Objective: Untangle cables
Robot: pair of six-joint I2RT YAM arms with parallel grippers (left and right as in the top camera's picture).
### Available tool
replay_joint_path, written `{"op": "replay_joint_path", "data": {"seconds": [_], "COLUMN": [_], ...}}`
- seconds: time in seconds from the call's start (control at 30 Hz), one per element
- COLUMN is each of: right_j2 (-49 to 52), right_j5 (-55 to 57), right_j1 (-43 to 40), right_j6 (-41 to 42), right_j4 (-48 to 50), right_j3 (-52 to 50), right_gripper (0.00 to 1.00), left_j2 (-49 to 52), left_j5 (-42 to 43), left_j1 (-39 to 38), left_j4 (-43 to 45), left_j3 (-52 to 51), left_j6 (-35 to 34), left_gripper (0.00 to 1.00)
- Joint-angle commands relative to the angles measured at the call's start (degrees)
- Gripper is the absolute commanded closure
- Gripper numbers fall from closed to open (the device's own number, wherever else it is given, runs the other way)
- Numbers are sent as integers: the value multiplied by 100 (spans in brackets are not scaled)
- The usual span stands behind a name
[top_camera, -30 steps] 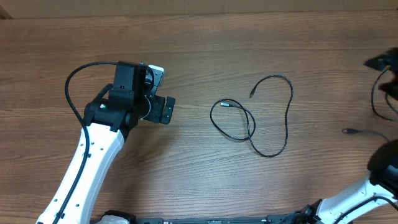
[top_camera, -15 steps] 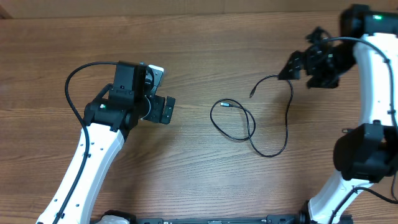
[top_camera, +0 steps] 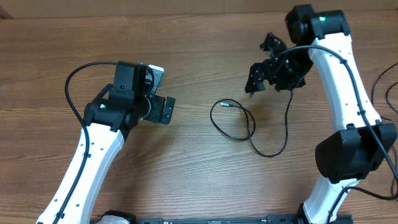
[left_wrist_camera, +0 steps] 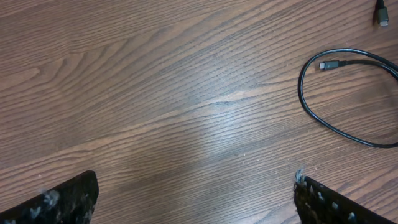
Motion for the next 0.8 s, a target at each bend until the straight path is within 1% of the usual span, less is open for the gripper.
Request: {"op": "replay_joint_path", "data": {"seconds": [0.0,0.13,0.27,0.37,0.43,0.5,0.57,0.67,0.7,0.73,0.77], "right_j2": [7,7,7,7,7,7,7,7,7,7,7], "right_j5": [52,109,129,94,92,92,96,94,94,90,92], "right_j1": [197,345,516,664,769,933,1010,1038,1038,1038,1038], "right_j6": [160,450,616,621,713,767,881,1211,1318,1414,1552], "right_j4": [245,852,1604,2074,2367,2684,2798,3095,3241,3298,3348], "right_j3": [-369,-1314,-2527,-3163,-3532,-3880,-3923,-3923,-3923,-3923,-3923], "right_gripper": [0,0,0,2,6,18,27,66,90,96,96], "left_j2": [17,17,17,17,17,17,17,17,17,17,17], "left_j5": [-20,-20,-20,-20,-20,-20,-20,-20,-20,-20,-20], "left_j1": [22,22,22,22,22,22,22,22,22,22,22], "left_j4": [9,7,9,9,9,9,7,9,7,9,9], "left_j3": [50,50,50,50,50,50,50,50,50,50,50], "left_j6": [68,68,68,68,68,68,68,68,68,68,68], "left_gripper": [0,0,0,0,1,1,0,0,0,0,0]}}
